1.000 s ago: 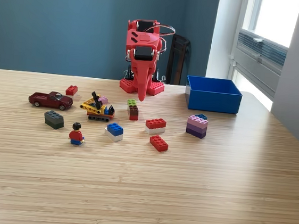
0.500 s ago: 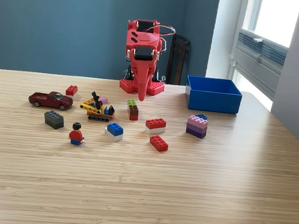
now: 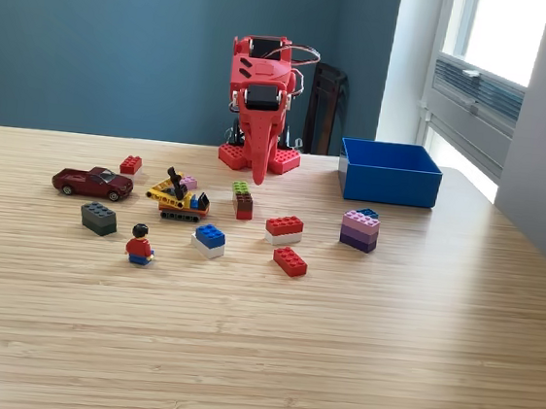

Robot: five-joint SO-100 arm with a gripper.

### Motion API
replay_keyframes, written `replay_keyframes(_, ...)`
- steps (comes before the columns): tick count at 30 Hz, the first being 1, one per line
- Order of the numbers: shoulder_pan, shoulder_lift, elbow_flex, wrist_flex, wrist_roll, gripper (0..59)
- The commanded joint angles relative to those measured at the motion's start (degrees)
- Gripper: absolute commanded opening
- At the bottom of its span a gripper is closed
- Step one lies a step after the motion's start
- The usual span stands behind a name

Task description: Grasp a lego block and put it in the bin.

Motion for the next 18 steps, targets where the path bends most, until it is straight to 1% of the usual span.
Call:
replay_keyframes(1, 0.62, 0.09, -3.16, -0.7, -0.26, 0.2)
replay_keyframes(3, 0.62, -0.18, -5.54, -0.62, 0.09, 0.2)
replay_keyframes(5, 0.62, -2.37, -8.44, -0.62, 0.88, 3.7)
replay_keyframes(6, 0.62, -4.39, -10.28, -0.62, 1.32, 4.5)
replay_keyframes(7, 0.62, -6.94, -12.13, -0.62, 1.93, 6.6)
replay_keyframes(8, 0.62, -10.11, -14.24, -0.62, 2.64, 8.1)
replay_keyframes(13, 0.7, -28.65, -25.49, 0.09, 5.8, 10.6)
replay_keyframes(18, 0.44, -44.91, -35.16, 4.66, 10.37, 13.8)
